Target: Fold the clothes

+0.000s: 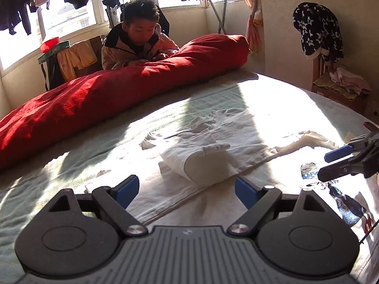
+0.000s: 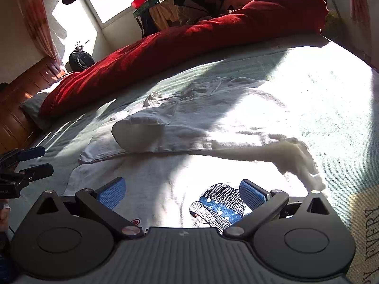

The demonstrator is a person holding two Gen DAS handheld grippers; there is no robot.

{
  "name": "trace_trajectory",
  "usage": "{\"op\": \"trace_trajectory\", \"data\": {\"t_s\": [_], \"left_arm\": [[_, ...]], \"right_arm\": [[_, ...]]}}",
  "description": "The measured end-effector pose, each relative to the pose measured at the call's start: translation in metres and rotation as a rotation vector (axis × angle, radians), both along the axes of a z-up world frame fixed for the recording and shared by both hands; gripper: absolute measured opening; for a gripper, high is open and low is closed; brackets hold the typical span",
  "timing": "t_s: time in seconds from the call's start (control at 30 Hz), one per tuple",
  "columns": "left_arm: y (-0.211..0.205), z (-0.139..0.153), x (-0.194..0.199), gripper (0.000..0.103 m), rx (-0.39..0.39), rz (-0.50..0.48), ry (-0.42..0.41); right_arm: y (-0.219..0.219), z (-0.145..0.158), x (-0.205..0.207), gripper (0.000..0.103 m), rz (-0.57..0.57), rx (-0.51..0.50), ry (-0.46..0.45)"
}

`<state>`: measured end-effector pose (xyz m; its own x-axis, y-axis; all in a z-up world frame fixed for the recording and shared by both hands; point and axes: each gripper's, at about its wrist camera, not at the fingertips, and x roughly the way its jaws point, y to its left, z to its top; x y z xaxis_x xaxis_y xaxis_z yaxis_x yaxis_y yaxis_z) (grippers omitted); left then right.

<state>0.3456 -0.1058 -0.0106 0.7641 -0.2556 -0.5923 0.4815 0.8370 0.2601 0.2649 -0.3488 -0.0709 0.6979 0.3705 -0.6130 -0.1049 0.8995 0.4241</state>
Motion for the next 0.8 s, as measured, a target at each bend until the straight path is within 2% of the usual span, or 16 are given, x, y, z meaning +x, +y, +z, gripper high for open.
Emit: {"op": "trace_trajectory", "data": {"t_s": [0.07, 0.13, 0.27, 0.3, 0.33, 0.43, 0.57, 0.8], "left_arm": [[-0.036, -0.012, 0.024, 0.082, 0.138, -0.039, -0.033], [-0.061, -0.030, 0.044, 0.066, 0.274, -0.058, -0.040], [-0.077, -0.052, 0.068, 0.064, 0.378, -0.046, -0.035], [-0.076, -0.054, 0.070, 0.059, 0.387, -0.035, -0.045], [-0.073, -0.053, 0.072, 0.057, 0.375, -0.016, -0.056], [-0.056, -0.044, 0.076, 0.057, 0.281, 0.059, -0.053], [-0.024, -0.038, 0.072, 0.058, 0.208, 0.148, -0.060], [0.047, -0.056, 0.075, 0.058, 0.014, 0.338, 0.058]], "right_arm": [[-0.002, -0.004, -0.004, 0.103, 0.014, 0.006, -0.006], [-0.005, -0.005, -0.007, 0.103, 0.030, 0.006, -0.017], [-0.015, -0.002, -0.008, 0.103, 0.049, 0.036, -0.045], [-0.017, -0.002, -0.008, 0.103, 0.046, 0.049, -0.053], [-0.019, -0.002, -0.008, 0.103, 0.043, 0.060, -0.055], [-0.025, -0.003, -0.008, 0.103, 0.029, 0.081, -0.064], [-0.030, -0.005, -0.010, 0.103, 0.006, 0.084, -0.068], [-0.032, -0.007, -0.009, 0.103, -0.018, 0.072, -0.051]]}}
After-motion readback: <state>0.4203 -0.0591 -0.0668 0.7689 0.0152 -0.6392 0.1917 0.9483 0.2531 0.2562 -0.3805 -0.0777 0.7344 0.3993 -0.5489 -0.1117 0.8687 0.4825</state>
